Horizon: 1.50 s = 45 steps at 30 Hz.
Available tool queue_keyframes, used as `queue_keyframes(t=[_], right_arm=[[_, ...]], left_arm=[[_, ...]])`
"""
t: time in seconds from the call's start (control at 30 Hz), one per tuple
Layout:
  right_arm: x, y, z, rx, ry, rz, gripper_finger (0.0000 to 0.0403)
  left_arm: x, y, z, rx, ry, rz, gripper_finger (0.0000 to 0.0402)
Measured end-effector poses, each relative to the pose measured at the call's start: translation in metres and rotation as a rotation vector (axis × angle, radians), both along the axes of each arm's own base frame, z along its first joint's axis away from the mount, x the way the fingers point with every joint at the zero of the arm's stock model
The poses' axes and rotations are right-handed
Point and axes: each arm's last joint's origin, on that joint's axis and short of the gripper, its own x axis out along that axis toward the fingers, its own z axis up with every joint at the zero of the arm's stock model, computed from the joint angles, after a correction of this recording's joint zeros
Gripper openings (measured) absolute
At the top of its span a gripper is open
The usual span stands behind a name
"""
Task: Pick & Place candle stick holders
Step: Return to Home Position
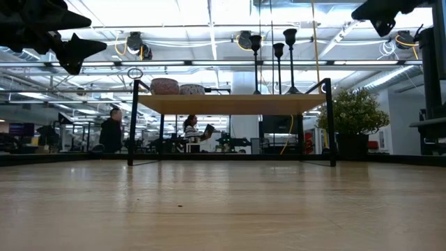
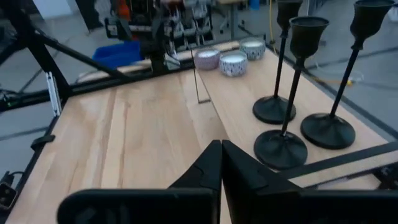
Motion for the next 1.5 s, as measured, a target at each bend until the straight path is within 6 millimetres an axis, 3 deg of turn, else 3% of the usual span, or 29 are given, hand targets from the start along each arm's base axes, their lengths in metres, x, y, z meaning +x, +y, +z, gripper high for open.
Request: queue_keyframes(t=[0.3,0.73,1.0,1.13,1.27,1.5], right_arm=[[-0.006,0.004,-0.042,0.072,-0.073,0.090,0.0001],[-0.025,0.005,-0.079,0.028,-0.213,-0.011,0.0001],[-0.012,0.005,-0.100,0.053,-0.186,0.054,0.0001],[-0.003,0.004,-0.108,0.109,-0.273,0.075,0.0001],[0.007,0.003,-0.129,0.149,-0.265,0.109,0.0001],[0.013,0.001,-0.147,0.134,-0.251,0.105,0.0001]], left_arm=[[0.000,0.000,0.000,0.008,0.001,-0.001,0.0267],[0.000,0.000,0.000,0.014,0.000,0.001,0.0267],[0.000,0.000,0.000,0.038,0.000,0.001,0.0267],[0.000,0.000,0.000,0.040,-0.001,-0.003,0.0267],[0.000,0.000,0.000,0.041,-0.002,-0.008,0.0267],[0.000,0.000,0.000,0.097,-0.003,-0.013,0.0267]])
